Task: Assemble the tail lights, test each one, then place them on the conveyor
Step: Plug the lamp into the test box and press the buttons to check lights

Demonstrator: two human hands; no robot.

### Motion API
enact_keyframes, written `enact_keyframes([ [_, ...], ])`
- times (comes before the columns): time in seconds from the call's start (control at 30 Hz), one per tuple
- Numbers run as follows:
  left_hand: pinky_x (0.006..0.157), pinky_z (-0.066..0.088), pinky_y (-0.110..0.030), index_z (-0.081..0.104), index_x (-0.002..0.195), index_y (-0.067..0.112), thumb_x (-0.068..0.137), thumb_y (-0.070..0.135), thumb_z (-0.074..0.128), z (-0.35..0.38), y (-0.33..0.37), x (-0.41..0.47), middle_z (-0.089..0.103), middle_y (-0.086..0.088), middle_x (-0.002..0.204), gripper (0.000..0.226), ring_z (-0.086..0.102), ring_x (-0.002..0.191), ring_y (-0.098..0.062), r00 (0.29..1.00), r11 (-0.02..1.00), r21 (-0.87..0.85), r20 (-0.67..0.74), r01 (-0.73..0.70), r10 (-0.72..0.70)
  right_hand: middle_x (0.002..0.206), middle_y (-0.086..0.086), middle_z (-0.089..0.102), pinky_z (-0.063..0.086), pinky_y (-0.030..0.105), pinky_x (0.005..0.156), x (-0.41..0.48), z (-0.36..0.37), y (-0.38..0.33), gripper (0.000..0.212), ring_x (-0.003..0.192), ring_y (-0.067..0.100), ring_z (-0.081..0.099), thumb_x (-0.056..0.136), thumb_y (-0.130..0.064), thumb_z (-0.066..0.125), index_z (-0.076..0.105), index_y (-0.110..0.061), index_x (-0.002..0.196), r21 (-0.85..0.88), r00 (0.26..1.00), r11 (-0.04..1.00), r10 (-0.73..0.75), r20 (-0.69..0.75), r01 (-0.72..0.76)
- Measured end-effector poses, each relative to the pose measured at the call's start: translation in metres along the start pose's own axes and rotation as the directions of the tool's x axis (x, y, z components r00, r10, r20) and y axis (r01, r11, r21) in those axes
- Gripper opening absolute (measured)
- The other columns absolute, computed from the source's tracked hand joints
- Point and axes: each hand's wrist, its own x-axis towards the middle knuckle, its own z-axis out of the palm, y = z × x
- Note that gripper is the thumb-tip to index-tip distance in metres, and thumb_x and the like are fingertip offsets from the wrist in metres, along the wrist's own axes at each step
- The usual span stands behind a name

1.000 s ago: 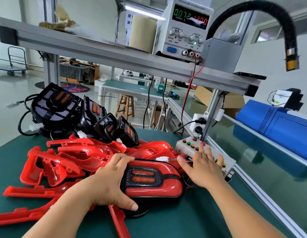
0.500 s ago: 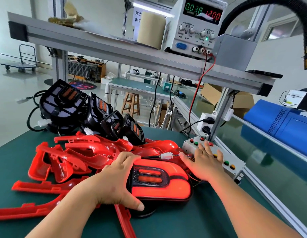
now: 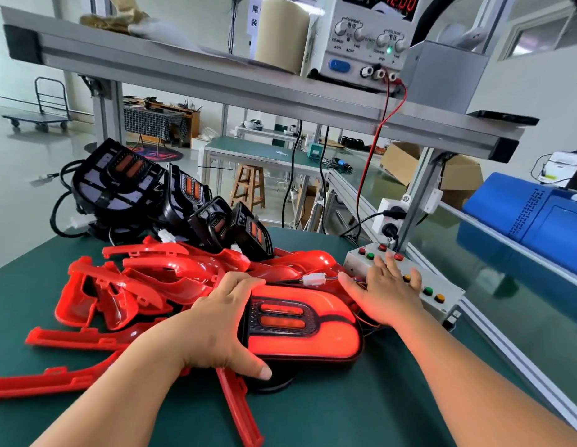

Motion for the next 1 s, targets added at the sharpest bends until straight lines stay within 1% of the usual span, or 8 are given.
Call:
enact_keyframes([
  [0.1,0.11,0.036,-0.045,0.003,0.148,0.042,0.04,0.073,0.077,-0.001,0.001,0.0,0.001,0.037,0.133,0.135,0.031,0.134,-0.023,1.0,1.0,0.003,0.002,0.0,0.0,0.164,-0.002,0.004,-0.009,0.054,0.115,0.0,0.0,0.0,0.133,0.149,0.011,-0.014,0.055,-0.095,-0.016,0.019,-0.012,0.154,0.001,1.0,1.0,-0.002,0.001,0.002],
  [0.3,0.109,0.037,-0.044,0.003,0.147,0.043,0.038,0.075,0.075,0.0,0.0,0.0,0.001,0.038,0.133,0.135,0.032,0.134,-0.022,1.0,1.0,0.0,0.004,0.0,0.0,0.164,-0.002,0.003,-0.009,0.054,0.115,-0.001,-0.001,-0.001,0.133,0.149,0.011,-0.015,0.054,-0.094,-0.017,0.018,-0.013,0.154,-0.005,1.0,1.0,-0.002,0.008,0.002],
  [0.43,0.109,0.037,-0.043,0.002,0.148,0.042,0.037,0.076,0.075,-0.001,0.0,0.0,0.001,0.038,0.133,0.137,0.031,0.134,-0.021,1.0,1.0,-0.004,0.008,0.0,0.0,0.164,-0.001,0.003,-0.011,0.054,0.115,-0.003,-0.003,-0.001,0.131,0.149,0.012,-0.015,0.056,-0.092,-0.017,0.021,-0.014,0.154,-0.02,1.0,1.0,-0.012,0.018,0.012],
  [0.57,0.108,0.038,-0.044,0.001,0.148,0.041,0.042,0.073,0.077,-0.001,0.002,-0.002,0.0,0.037,0.134,0.134,0.03,0.134,-0.022,1.0,1.0,0.003,0.012,0.001,-0.001,0.165,0.0,0.001,-0.011,0.054,0.115,-0.005,-0.007,-0.002,0.13,0.149,0.012,-0.014,0.056,-0.09,-0.016,0.024,-0.014,0.153,-0.03,0.999,0.999,-0.016,0.043,0.017],
  [0.67,0.107,0.04,-0.044,0.001,0.148,0.041,0.046,0.071,0.079,-0.003,0.004,-0.002,0.001,0.037,0.133,0.132,0.03,0.134,-0.024,0.999,1.0,-0.002,0.032,0.006,-0.005,0.165,0.001,-0.001,-0.012,0.054,0.115,-0.002,-0.01,-0.002,0.132,0.148,0.012,-0.017,0.054,-0.091,-0.017,0.021,-0.013,0.154,-0.044,0.998,0.999,-0.028,0.062,0.031],
  [0.8,0.108,0.039,-0.042,0.001,0.148,0.042,0.048,0.068,0.081,-0.004,0.005,-0.002,0.0,0.039,0.13,0.131,0.029,0.132,-0.023,0.998,1.0,-0.026,0.054,0.012,-0.01,0.164,-0.003,-0.009,-0.015,0.052,0.114,0.009,-0.013,-0.003,0.127,0.146,0.009,-0.023,0.057,-0.092,-0.013,0.013,-0.017,0.156,-0.077,0.995,0.994,-0.075,0.061,0.079],
  [0.9,0.108,0.038,-0.043,0.001,0.147,0.043,0.048,0.069,0.081,-0.004,0.005,-0.002,0.0,0.038,0.129,0.13,0.028,0.131,-0.025,0.998,1.0,-0.017,0.054,0.017,-0.016,0.164,-0.005,-0.007,-0.015,0.051,0.115,0.02,-0.015,-0.005,0.122,0.146,0.007,-0.022,0.06,-0.092,-0.01,0.012,-0.019,0.156,-0.095,0.99,0.987,-0.118,0.082,0.126],
  [1.0,0.108,0.038,-0.043,0.0,0.147,0.044,0.048,0.07,0.08,-0.003,0.005,-0.002,0.0,0.037,0.13,0.13,0.027,0.131,-0.026,0.999,1.0,-0.005,0.052,0.015,-0.015,0.164,-0.004,-0.005,-0.016,0.052,0.114,0.029,-0.014,-0.006,0.131,0.145,0.008,-0.025,0.053,-0.094,-0.016,0.007,-0.017,0.156,-0.101,0.982,0.982,-0.148,0.114,0.16],
])
